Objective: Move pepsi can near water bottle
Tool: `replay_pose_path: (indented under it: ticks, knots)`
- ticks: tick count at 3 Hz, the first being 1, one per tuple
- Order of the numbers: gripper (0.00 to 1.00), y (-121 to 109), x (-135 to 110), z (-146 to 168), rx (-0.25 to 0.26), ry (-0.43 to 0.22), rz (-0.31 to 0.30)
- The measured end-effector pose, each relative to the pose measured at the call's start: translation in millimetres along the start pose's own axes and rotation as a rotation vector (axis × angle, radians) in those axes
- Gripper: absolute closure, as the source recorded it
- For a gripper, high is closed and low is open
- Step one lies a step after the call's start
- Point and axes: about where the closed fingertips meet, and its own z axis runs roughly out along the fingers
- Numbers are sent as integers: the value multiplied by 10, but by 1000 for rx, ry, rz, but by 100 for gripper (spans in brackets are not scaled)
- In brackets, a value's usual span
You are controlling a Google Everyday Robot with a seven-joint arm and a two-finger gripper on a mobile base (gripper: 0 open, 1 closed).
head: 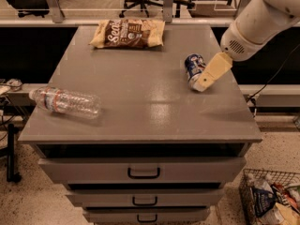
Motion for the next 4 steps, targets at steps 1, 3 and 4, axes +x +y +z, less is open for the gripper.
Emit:
replay_pose_path:
  ticks: [1,3,4]
  knots:
    - [0,-33,-163,289,-6,-33,99]
    - [18,0,-347,762,-28,-66,242]
    - [41,3,-378,830,-4,-71,256]
